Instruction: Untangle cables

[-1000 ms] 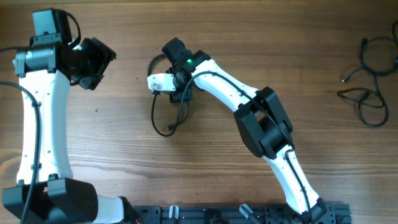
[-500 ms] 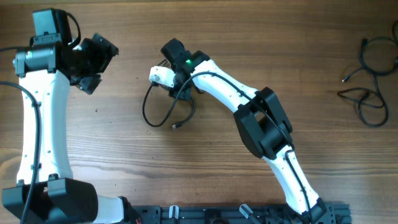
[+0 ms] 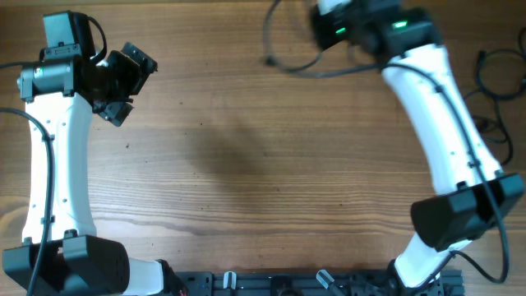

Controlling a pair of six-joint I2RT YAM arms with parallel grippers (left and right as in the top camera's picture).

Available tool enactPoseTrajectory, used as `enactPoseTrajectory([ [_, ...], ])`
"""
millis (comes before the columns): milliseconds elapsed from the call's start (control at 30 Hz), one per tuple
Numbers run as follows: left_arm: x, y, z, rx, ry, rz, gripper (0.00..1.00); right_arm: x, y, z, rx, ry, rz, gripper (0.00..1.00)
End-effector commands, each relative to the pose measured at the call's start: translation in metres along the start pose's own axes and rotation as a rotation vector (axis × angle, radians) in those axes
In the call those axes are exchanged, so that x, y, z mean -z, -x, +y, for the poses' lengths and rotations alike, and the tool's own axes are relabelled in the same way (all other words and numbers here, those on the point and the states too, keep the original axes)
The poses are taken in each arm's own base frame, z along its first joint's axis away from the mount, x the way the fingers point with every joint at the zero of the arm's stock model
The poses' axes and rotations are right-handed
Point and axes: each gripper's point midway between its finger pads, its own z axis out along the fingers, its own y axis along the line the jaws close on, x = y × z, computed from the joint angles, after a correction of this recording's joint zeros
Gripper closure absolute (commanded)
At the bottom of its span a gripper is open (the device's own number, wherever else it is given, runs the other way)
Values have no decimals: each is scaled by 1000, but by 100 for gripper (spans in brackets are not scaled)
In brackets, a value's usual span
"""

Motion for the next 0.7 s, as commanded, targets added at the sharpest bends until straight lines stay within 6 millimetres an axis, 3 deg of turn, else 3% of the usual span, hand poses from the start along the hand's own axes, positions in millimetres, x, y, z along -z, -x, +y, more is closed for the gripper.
enactPoseTrajectory([
  [0,-5,1,5,3,20,3,0,25,8,-78,-142,-135,-80,96],
  [133,-5,1,5,3,20,3,0,49,-2,-199,-283,-357,-184,96],
  [200,-5,1,5,3,20,3,0,38,-35,-253,-374,-465,-152,96],
  [267,-5,1,5,3,20,3,0,26,-71,-294,-484,-578,-107,96],
  [367,-5,1,5,3,20,3,0,-10,-122,-328,-563,-600,-41,96],
  [433,-5,1,5,3,20,3,0,-36,-152,-338,-583,-599,10,92],
  [467,-5,1,5,3,20,3,0,-51,-169,-340,-594,-593,42,73],
  [500,-5,1,5,3,20,3,0,-60,-179,-340,-600,-589,61,64],
  [533,-5,1,5,3,20,3,0,-67,-187,-339,-608,-582,80,47],
  [567,-5,1,5,3,20,3,0,-67,-187,-339,-610,-581,79,28],
  [600,-5,1,5,3,20,3,0,-62,-181,-339,-607,-583,68,0],
  [667,-5,1,5,3,20,3,0,-38,-151,-335,-603,-570,-1,0],
])
